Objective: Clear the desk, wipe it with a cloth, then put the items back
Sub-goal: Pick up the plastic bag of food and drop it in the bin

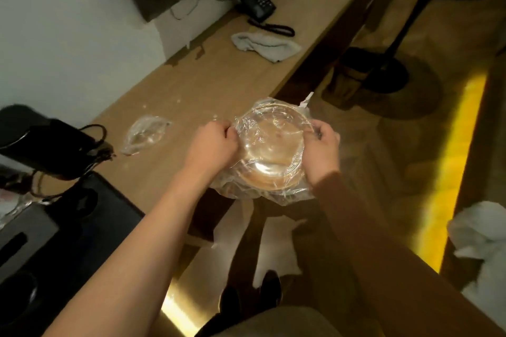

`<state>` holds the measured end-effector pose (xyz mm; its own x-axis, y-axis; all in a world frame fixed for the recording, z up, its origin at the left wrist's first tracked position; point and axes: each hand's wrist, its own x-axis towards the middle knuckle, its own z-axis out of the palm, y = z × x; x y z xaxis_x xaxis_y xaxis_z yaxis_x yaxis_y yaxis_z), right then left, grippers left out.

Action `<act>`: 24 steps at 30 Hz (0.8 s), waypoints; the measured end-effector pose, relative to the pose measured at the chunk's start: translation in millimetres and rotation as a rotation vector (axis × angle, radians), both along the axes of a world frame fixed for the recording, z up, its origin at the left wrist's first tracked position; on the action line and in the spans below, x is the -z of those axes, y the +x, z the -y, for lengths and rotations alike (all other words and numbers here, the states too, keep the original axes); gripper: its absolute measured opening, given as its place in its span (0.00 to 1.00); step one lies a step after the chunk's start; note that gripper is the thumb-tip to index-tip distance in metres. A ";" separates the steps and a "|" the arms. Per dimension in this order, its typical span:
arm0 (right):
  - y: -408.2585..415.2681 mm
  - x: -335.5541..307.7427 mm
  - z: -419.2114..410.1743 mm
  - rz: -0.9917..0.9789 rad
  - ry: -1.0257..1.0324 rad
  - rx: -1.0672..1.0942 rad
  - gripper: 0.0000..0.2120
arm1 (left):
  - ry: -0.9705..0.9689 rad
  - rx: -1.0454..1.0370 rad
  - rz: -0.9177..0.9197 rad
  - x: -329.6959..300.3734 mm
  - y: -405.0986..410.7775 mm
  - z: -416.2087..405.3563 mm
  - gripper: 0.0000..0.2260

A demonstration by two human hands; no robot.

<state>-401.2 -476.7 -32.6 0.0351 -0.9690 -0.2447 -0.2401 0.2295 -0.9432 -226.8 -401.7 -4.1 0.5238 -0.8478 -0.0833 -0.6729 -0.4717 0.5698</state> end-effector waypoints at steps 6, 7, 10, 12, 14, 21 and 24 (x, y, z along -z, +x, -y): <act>-91.9 2.7 49.0 -0.021 0.017 0.213 0.12 | -0.007 0.235 0.010 8.4 -76.4 95.0 0.13; -103.6 2.8 56.5 -0.030 0.006 0.226 0.12 | -0.011 0.273 0.006 9.5 -86.8 108.1 0.13; -129.8 6.9 79.5 0.023 -0.026 0.292 0.07 | -0.019 0.358 0.000 13.8 -111.0 146.0 0.13; -139.9 12.4 99.7 0.039 0.009 0.349 0.06 | -0.013 0.399 -0.005 17.4 -121.3 171.4 0.13; -146.1 18.5 124.5 0.053 0.035 0.393 0.07 | 0.007 0.429 -0.008 21.0 -127.0 198.9 0.13; -138.1 20.0 230.9 0.088 0.105 0.429 0.13 | 0.015 0.453 -0.020 30.3 -118.4 322.2 0.12; -135.4 12.6 277.8 0.084 0.117 0.433 0.22 | 0.015 0.466 -0.026 29.5 -116.7 374.3 0.11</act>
<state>-536.6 -754.6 -45.3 -0.3424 -0.8649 -0.3671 -0.0219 0.3979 -0.9172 -343.5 -776.1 -33.6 0.0848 -0.9908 -0.1055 -0.8006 -0.1308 0.5848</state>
